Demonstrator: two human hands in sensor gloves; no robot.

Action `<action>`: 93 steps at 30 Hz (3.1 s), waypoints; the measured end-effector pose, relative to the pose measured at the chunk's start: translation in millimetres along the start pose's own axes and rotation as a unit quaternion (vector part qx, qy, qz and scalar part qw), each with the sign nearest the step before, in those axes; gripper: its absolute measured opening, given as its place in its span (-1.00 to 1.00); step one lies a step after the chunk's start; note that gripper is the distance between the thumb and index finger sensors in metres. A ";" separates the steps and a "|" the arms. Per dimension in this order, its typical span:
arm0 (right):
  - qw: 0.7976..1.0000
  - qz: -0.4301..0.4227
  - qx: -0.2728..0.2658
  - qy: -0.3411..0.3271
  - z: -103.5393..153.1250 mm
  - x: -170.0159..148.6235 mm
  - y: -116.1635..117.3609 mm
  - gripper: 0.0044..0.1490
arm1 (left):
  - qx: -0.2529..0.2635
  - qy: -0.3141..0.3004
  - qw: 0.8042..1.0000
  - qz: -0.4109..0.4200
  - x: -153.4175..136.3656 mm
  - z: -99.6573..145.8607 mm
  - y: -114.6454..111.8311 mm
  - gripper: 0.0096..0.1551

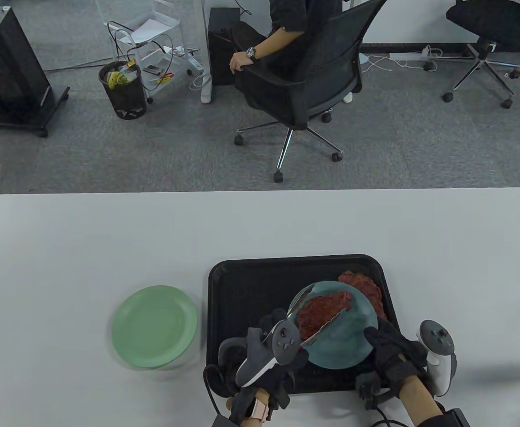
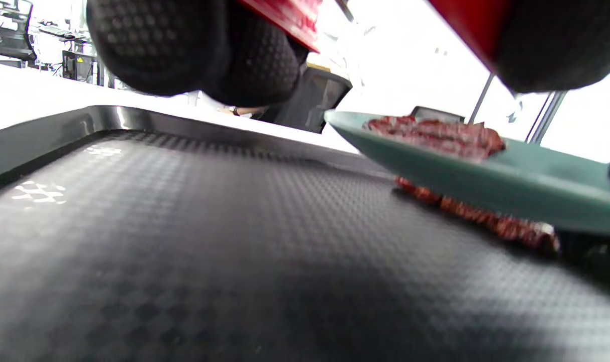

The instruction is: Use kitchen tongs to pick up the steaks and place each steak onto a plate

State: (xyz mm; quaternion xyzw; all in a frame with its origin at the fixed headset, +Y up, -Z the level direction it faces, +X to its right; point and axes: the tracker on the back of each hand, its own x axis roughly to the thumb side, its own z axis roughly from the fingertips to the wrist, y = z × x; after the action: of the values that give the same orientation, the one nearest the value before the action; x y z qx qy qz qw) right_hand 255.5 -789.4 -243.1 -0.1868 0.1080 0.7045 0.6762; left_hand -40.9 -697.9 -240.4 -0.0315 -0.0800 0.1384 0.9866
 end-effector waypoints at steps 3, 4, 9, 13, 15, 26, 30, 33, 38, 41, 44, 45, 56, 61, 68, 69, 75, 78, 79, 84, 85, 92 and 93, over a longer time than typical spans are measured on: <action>1.000 -0.018 -0.016 -0.011 -1.0 4.4 -8.6 -0.35 | 0.040 0.023 0.998 0.036 -11.5 3.1 7.5 0.23; 0.999 -0.024 -0.022 -0.014 -0.7 5.7 -12.2 -0.35 | 0.050 0.032 0.997 0.041 -15.1 3.8 8.1 0.22; 0.994 -0.059 -0.082 -0.043 -4.3 11.4 -42.2 -0.36 | 0.072 0.092 0.991 0.060 -39.5 5.3 6.9 0.22; 0.984 -0.084 -0.148 -0.049 -8.6 6.6 -76.2 -0.36 | 0.064 0.122 0.988 0.069 -53.4 5.5 3.8 0.22; 0.976 -0.102 -0.189 -0.039 -10.0 -1.3 -98.0 -0.35 | 0.056 0.135 0.987 0.072 -58.5 5.4 1.8 0.22; 0.945 -0.166 -0.279 0.046 -9.6 -40.0 -148.8 -0.31 | 0.040 0.150 0.985 0.069 -65.3 4.4 -4.0 0.23; 0.944 -0.152 -0.286 0.060 -11.4 -41.6 -148.2 -0.31 | 0.037 0.159 0.984 0.072 -68.7 4.6 -4.4 0.23; 0.944 -0.134 -0.293 0.066 -12.0 -40.6 -146.4 -0.30 | 0.034 0.162 0.983 0.074 -70.7 4.5 -4.9 0.23; 0.940 -0.106 -0.311 0.087 -8.5 -37.8 -147.9 -0.32 | 0.028 0.164 0.983 0.073 -70.6 4.6 -5.1 0.24; 0.932 -0.042 -0.337 0.125 -1.8 -32.2 -150.4 -0.36 | 0.026 0.164 0.983 0.074 -71.1 4.2 -5.4 0.24; 0.925 0.057 -0.337 0.167 3.3 -23.7 -153.2 -0.38 | 0.025 0.164 0.983 0.076 -71.4 4.3 -5.5 0.24; 0.917 0.096 -0.344 0.177 5.0 -20.1 -153.0 -0.39 | 0.024 0.165 0.983 0.076 -71.6 4.2 -5.7 0.24; 0.854 0.321 -0.352 0.210 8.3 -2.9 -140.8 -0.33 | 0.011 0.170 0.983 0.072 -72.7 3.2 -9.2 0.24; 0.804 0.430 -0.350 0.216 7.8 4.2 -132.6 -0.29 | 0.006 0.172 0.983 0.070 -73.5 3.1 -9.9 0.24; 0.732 0.541 -0.395 0.123 21.4 27.2 -115.7 -0.23 | 0.004 0.173 0.982 0.069 -73.3 3.9 -10.2 0.24; 0.733 0.546 -0.394 0.096 24.0 33.4 -110.2 -0.22 | 0.005 0.174 0.982 0.069 -73.5 3.8 -10.3 0.24; 0.824 0.462 -0.299 -0.136 39.5 68.1 -54.9 -0.15 | 0.006 0.172 0.982 0.077 -71.8 3.6 -11.5 0.24; 0.843 0.438 -0.238 -0.202 47.3 80.7 -25.5 -0.11 | 0.007 0.169 0.982 0.085 -69.8 3.2 -12.8 0.24; 0.852 0.428 -0.220 -0.206 48.2 82.5 -18.6 -0.09 | 0.006 0.168 0.982 0.087 -69.4 3.0 -13.2 0.24; 0.887 0.381 -0.125 -0.230 50.2 71.0 19.5 -0.07 | 0.001 0.162 0.983 0.088 -65.7 2.1 -15.1 0.24; 0.886 0.385 -0.115 -0.230 47.2 64.4 25.5 -0.07 | 0.000 0.162 0.983 0.088 -65.8 1.6 -15.9 0.25; 0.876 0.425 -0.084 -0.210 39.0 51.3 32.9 -0.07 | -0.002 0.165 0.981 0.101 -67.8 1.4 -16.4 0.25; 0.877 0.424 -0.081 -0.209 37.8 50.4 32.7 -0.07 | -0.002 0.165 0.981 0.102 -68.0 1.3 -16.4 0.25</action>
State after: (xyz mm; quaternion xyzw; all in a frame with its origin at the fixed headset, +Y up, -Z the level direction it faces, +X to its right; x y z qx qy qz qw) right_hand 217.9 -730.1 -232.7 -0.0255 -0.0239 0.9527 0.3018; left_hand -101.3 -732.5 -247.9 -0.0642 0.0873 0.2307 0.9670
